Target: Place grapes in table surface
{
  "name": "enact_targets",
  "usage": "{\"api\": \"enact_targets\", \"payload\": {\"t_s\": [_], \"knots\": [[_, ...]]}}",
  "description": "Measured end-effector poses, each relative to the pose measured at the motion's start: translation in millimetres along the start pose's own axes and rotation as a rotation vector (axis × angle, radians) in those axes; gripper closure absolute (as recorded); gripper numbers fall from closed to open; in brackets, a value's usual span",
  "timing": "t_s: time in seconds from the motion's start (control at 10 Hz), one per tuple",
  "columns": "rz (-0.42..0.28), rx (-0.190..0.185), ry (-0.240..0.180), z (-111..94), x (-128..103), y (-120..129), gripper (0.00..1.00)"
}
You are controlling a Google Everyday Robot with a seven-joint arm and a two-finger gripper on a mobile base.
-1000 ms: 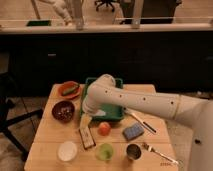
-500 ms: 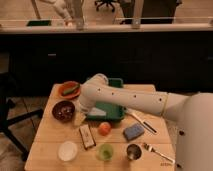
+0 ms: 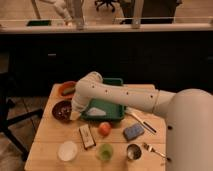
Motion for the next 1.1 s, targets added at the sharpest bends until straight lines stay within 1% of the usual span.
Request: {"api": "enact_targets", "payload": {"t_s": [0.5, 0.6, 0.7, 0.9, 1.0, 1.1], "knots": [[-0.019, -0.025, 0.008, 30, -24, -18, 0.45], [-0.023, -0.025, 0.011, 34, -28, -20, 0.45], [-0.023, -0.021, 0.014, 38, -32, -24, 0.45], [0.003, 0.002, 0.019, 44, -33, -40, 0.45], [0.012, 0.013, 0.022, 46, -35, -43, 0.45], [0.033, 0.034, 0.028, 49, -34, -46, 0.45]]}}
